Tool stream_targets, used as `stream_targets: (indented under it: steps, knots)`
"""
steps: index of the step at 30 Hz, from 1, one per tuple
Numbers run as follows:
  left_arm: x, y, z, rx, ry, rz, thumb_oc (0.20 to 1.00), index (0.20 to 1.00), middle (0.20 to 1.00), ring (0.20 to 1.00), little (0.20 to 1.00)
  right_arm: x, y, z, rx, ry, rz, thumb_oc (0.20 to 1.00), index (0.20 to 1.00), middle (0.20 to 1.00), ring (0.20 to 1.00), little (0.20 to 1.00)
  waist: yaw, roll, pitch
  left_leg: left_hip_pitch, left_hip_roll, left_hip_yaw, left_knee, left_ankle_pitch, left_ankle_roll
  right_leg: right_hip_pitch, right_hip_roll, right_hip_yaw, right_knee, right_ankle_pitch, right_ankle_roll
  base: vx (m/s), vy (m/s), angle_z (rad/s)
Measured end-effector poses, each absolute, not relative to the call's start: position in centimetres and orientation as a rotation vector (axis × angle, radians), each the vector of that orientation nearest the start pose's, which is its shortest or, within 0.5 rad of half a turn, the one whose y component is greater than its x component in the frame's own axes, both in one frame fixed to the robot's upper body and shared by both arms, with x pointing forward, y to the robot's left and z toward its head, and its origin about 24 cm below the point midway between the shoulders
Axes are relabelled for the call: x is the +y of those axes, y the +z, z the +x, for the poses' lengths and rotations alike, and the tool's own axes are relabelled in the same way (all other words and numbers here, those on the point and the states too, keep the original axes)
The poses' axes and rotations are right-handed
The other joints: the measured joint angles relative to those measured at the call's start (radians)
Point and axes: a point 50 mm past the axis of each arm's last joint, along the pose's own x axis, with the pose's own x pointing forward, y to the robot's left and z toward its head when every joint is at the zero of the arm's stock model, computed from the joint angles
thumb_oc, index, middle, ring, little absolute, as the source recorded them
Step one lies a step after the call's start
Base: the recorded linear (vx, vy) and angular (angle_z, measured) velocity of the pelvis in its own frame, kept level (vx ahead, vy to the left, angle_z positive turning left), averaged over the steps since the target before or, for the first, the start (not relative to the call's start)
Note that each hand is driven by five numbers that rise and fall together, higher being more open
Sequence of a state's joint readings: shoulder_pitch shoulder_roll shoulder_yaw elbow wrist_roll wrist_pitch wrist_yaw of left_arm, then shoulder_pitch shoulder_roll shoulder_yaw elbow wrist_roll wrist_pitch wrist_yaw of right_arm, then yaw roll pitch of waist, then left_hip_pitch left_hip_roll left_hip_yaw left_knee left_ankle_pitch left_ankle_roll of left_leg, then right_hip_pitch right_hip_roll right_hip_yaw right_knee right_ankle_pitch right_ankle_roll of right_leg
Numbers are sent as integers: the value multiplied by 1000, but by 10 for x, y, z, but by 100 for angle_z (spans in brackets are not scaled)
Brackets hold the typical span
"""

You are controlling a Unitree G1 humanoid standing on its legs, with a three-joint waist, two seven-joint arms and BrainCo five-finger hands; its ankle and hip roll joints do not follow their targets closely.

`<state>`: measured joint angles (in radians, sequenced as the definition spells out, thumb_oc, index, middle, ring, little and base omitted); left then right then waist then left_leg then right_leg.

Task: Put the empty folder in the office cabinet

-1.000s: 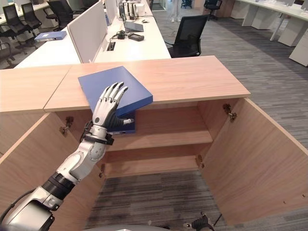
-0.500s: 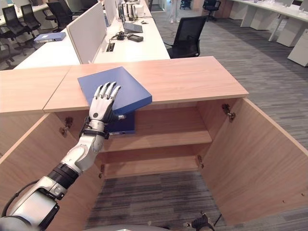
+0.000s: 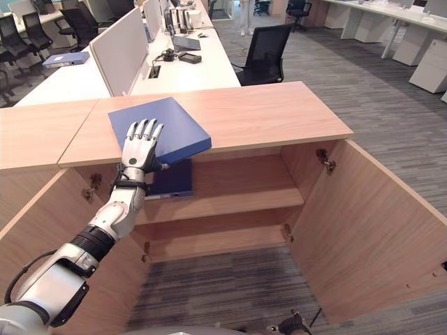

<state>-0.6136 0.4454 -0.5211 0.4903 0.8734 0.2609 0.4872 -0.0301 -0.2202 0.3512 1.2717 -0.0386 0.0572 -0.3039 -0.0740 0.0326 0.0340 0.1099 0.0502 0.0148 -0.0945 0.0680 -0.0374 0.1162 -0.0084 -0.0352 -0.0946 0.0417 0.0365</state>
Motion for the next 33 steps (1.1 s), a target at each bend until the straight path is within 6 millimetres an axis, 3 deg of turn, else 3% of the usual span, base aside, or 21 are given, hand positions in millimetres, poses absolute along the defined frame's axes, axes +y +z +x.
stream_targets:
  steps: [11, 19, 29, 30, 31, 32, 33]
  knots:
    - [147, 97, 349, -383, 155, 1544, 1000, 1000, 1000, 1000, 1000, -230, -163, 84, 1256, -86, -639, 1000, 1000, 1000, 1000, 1000, -1, 9, -6, 4, 1, 3, 2, 0, 0, 2, 1, 3, 0, 0, 0, 0, 0, 0]
    - [154, 74, 349, -281, 91, 1607, 1000, 1000, 1000, 1000, 1000, -231, -164, 82, 1267, -87, -641, 1000, 1000, 1000, 1000, 1000, -1, 11, -6, 7, 1, 5, 2, -2, 1, 4, 1, 5, 0, 0, 0, 0, 0, 0]
    - [158, 70, 349, -256, 96, 1621, 1000, 1000, 1000, 1000, 1000, -231, -164, 82, 1267, -87, -641, 1000, 1000, 1000, 1000, 1000, -2, 11, -6, 9, 1, 10, -3, -4, 2, 3, 1, 13, 0, 0, 0, 0, 0, 0]
    - [158, 70, 349, -254, 97, 1623, 959, 959, 959, 959, 959, -231, -164, 82, 1267, -87, -641, 1000, 1000, 1000, 1000, 1000, -2, 11, -6, 9, 1, 10, -4, -4, 1, 4, 1, 14, 0, 0, 0, 0, 0, 0]
    - [159, 69, 350, -249, 97, 1627, 796, 796, 796, 796, 796, -231, -164, 82, 1267, -86, -641, 1000, 1000, 1000, 1000, 1000, -2, 11, -7, 10, 1, 10, -4, -5, 2, 4, 1, 14, 0, 0, 0, 0, 0, 0]
    - [160, 68, 350, -244, 99, 1632, 526, 526, 526, 526, 526, -231, -164, 82, 1267, -86, -641, 1000, 1000, 1000, 1000, 1000, -2, 11, -7, 10, 1, 11, -4, -5, 2, 4, 1, 15, 0, 0, 0, 0, 0, 0]
    - [161, 68, 351, -238, 103, 1637, 470, 470, 470, 470, 470, -231, -164, 82, 1268, -86, -640, 1000, 1000, 1000, 1000, 1000, -2, 11, -7, 10, 1, 12, -4, -5, 2, 4, 1, 16, 0, 0, 0, 0, 0, 0]
